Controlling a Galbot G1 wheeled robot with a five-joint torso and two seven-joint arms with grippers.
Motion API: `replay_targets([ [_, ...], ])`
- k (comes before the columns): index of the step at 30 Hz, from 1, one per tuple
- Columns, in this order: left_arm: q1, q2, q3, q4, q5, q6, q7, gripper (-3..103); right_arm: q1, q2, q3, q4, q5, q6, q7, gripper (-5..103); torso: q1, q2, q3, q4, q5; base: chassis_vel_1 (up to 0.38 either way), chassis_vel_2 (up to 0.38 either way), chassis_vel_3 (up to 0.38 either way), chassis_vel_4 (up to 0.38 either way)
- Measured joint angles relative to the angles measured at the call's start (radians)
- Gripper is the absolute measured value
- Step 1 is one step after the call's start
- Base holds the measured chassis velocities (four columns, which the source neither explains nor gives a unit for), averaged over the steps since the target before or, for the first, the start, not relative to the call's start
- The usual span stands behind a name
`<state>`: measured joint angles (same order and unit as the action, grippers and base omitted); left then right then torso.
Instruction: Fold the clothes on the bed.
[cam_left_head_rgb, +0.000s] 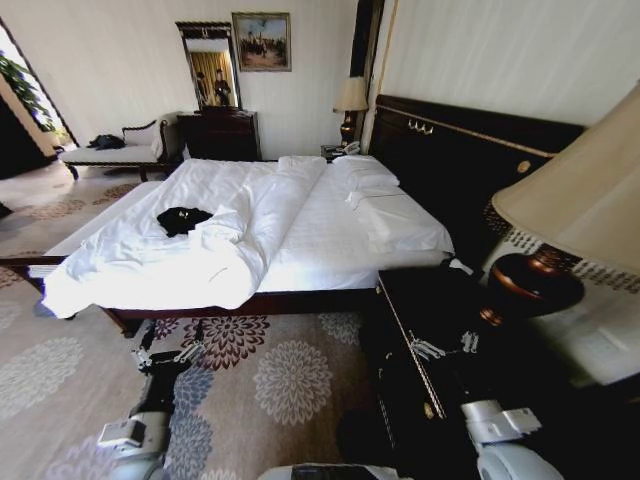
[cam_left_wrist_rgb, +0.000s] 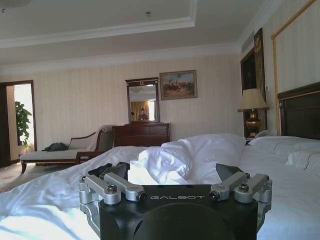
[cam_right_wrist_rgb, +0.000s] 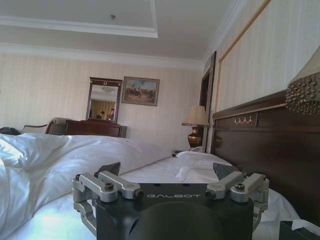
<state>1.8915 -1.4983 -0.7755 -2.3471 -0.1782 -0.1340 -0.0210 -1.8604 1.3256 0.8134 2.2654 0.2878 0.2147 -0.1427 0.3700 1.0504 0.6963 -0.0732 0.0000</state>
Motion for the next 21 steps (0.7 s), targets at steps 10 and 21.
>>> replay_targets([
  [10, 0.0, -0.002, 0.0, 0.001, 0.0, -0.004, 0.001, 100, 0.003, -0.004, 0.006, 0.0, 0.008, -0.001, 0.0, 100, 0.0, 0.0, 0.0, 0.0, 0.0001, -0.126, 0.123, 0.121, -0.124],
  [21, 0.0, -0.001, 0.001, 0.001, 0.002, -0.004, 0.001, 100, 0.009, -0.002, 0.005, -0.007, 0.01, -0.002, 0.0, 100, 0.0, 0.0, 0.0, 0.0, 0.0, -0.145, 0.142, 0.136, -0.136],
])
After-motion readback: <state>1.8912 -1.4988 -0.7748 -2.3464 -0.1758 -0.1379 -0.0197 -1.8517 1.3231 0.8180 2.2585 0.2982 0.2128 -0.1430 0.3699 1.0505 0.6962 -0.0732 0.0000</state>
